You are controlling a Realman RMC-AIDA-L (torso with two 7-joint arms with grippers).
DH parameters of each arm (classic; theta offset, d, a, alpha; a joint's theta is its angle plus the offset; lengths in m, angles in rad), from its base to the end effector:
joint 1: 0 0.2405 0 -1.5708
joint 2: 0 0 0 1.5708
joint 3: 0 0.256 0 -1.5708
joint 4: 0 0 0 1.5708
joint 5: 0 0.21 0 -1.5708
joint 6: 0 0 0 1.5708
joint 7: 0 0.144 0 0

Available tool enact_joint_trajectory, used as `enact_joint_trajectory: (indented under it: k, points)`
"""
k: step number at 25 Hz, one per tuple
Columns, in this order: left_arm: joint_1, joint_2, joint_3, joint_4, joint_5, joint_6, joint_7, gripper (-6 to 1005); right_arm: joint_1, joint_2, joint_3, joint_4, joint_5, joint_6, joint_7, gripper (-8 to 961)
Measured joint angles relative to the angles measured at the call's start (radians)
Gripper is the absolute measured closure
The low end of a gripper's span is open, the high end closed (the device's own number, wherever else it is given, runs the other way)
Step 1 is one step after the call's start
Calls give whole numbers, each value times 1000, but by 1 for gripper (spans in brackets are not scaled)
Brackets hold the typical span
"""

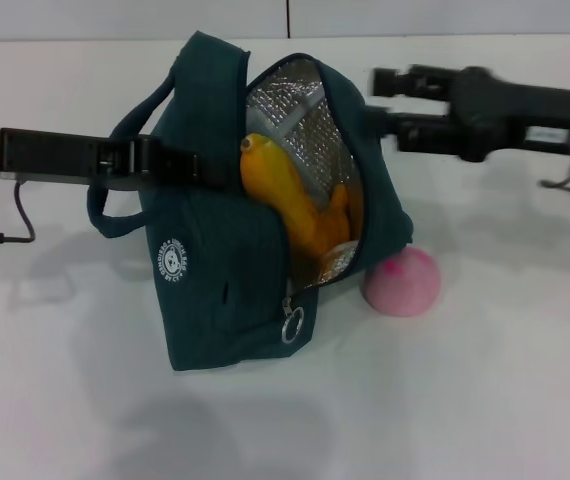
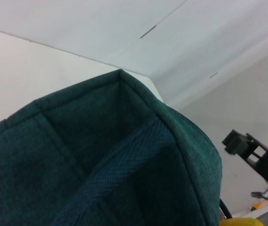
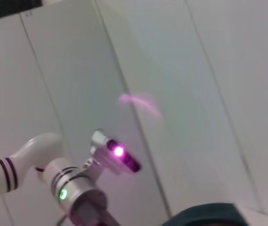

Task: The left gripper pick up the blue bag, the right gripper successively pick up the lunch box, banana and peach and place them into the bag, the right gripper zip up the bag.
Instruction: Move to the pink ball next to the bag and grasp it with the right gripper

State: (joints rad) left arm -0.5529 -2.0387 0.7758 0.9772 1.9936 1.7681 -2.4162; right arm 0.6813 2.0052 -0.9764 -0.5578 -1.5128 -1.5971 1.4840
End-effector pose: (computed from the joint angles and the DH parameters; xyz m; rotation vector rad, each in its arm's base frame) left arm -0.2142 0.3375 0.0524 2.5895 1.6042 0.6725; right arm 0.1716 0.3667 0.0120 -2.7743 0.5222 1.1546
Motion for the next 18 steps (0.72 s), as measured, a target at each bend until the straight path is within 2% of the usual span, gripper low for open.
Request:
enact_joint_trajectory:
  k: [3,4,5,7,9,10,13,15,18]
  points:
    - [2,0,-6,0,0,-1,0,962,-62,-17,-5,-138,-31,-2,55,231]
    - [5,0,-11,0,0,-1,0,962,-85,-34,-7,-199,-79,-3,82,231]
    - [5,0,-11,0,0,-1,0,962,-85,-34,-7,-199,-79,-3,82,231]
    - [9,0,-12,0,0,-1,0,963,-105,-62,-3,-273,-196,-5,138,231]
    - [12,0,-12,0,0,-1,0,963,-115,-74,-2,-313,-274,-8,168,232]
    - [12,0,-12,0,0,-1,0,963,-115,-74,-2,-313,-274,-8,168,232]
    - [13,0,-12,0,-1,-1,0,963,-129,-83,0,-367,-422,-8,175,232]
    - [13,1,-12,0,-1,-1,0,963,-129,-85,-1,-370,-444,-8,174,233]
    - [11,2,-12,0,-1,-1,0,963,-124,-76,-6,-369,-493,-10,174,233]
